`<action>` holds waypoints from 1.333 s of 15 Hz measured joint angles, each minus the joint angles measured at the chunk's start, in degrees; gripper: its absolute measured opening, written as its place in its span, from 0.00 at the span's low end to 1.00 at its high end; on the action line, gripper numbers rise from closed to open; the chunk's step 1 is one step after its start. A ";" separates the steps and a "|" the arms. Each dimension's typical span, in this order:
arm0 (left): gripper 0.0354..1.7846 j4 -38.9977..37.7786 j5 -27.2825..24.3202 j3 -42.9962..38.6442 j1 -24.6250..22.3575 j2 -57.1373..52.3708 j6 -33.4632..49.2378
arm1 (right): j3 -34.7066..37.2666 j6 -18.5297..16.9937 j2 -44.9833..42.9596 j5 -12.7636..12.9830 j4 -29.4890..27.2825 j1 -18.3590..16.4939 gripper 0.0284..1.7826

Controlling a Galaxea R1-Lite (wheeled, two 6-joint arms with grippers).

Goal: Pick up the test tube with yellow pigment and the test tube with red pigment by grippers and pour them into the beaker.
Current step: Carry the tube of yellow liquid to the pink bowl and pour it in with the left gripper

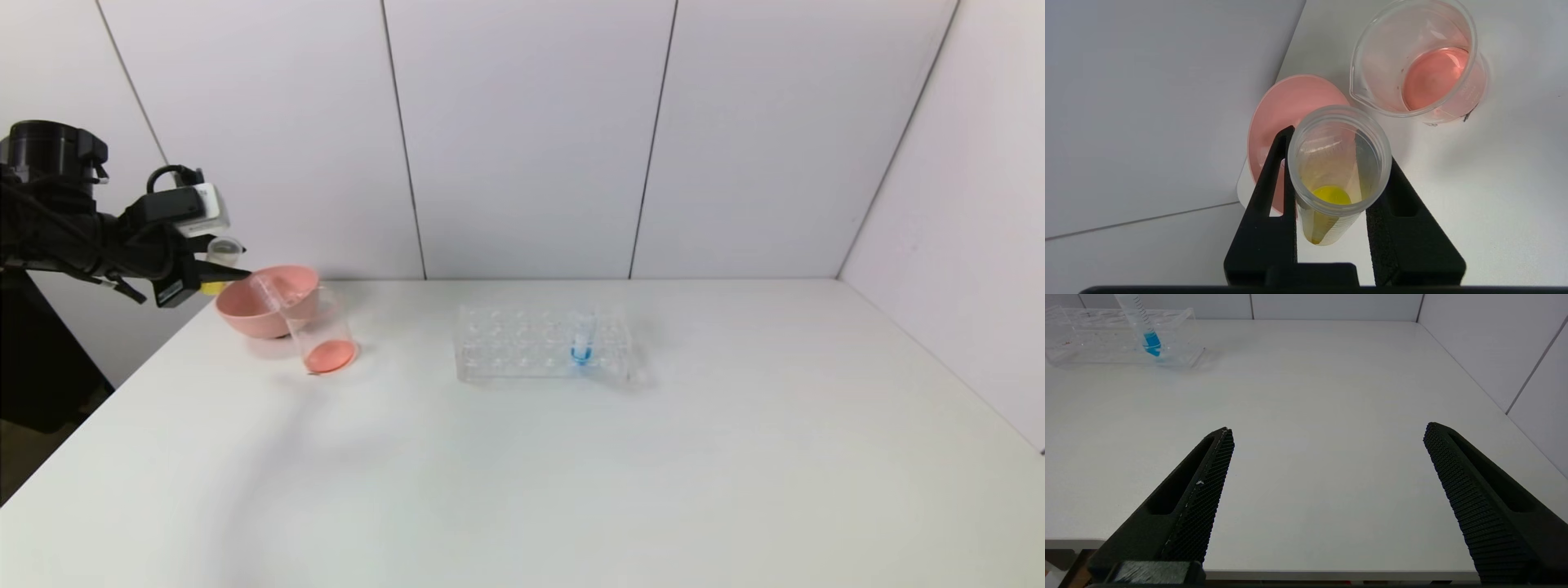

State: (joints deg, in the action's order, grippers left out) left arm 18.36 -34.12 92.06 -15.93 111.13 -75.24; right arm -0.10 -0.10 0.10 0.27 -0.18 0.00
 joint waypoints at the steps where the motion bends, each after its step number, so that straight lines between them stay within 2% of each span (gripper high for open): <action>1: 0.26 2.17 0.15 1.54 0.11 0.83 -1.55 | 0.00 0.00 0.00 -0.02 0.00 0.00 0.95; 5: 0.26 7.05 0.30 5.75 1.02 3.32 -5.24 | 0.00 0.02 0.00 0.00 0.00 0.00 0.95; 10: 0.26 17.34 2.51 15.08 1.94 6.68 -13.92 | 0.00 0.00 0.00 0.00 0.00 0.00 0.95; 15: 0.26 22.35 4.02 20.59 2.63 9.63 -18.12 | 0.00 0.00 0.00 0.00 0.02 0.00 0.95; 20: 0.26 22.37 6.97 21.30 2.66 10.42 -20.38 | 0.00 0.00 0.00 -0.02 0.00 0.00 0.95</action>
State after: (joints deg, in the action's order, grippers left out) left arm 40.73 -27.15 113.36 -13.28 121.55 -95.62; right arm -0.10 -0.10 0.10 0.24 -0.18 0.00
